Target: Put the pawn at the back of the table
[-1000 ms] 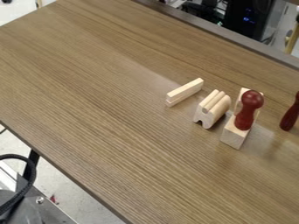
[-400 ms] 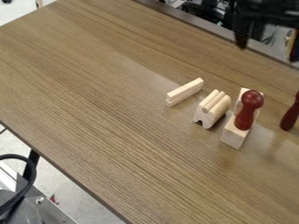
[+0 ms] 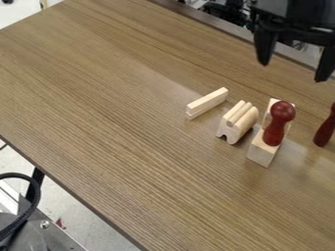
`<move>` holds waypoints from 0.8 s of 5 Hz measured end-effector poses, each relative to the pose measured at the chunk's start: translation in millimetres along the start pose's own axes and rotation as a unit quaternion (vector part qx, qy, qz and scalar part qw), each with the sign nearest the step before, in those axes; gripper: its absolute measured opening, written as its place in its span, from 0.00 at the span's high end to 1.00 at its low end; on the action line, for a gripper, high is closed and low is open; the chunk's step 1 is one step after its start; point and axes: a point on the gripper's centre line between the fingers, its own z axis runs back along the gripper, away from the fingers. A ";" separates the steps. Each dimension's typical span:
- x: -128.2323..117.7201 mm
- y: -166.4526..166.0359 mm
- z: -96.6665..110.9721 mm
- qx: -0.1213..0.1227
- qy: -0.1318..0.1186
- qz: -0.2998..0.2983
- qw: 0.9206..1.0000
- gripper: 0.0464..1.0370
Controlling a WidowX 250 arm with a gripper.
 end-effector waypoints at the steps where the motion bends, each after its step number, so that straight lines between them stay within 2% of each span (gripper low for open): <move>1: -0.7 -2.8 -15.9 0.007 0.012 0.005 1.000 0.04; 2: 4.8 -6.4 -23.7 0.011 0.010 0.012 1.000 0.04; 3: 3.1 -6.2 -34.4 0.018 0.021 0.013 1.000 0.04; 4: 2.0 -6.6 -35.9 0.017 0.025 0.016 0.999 0.04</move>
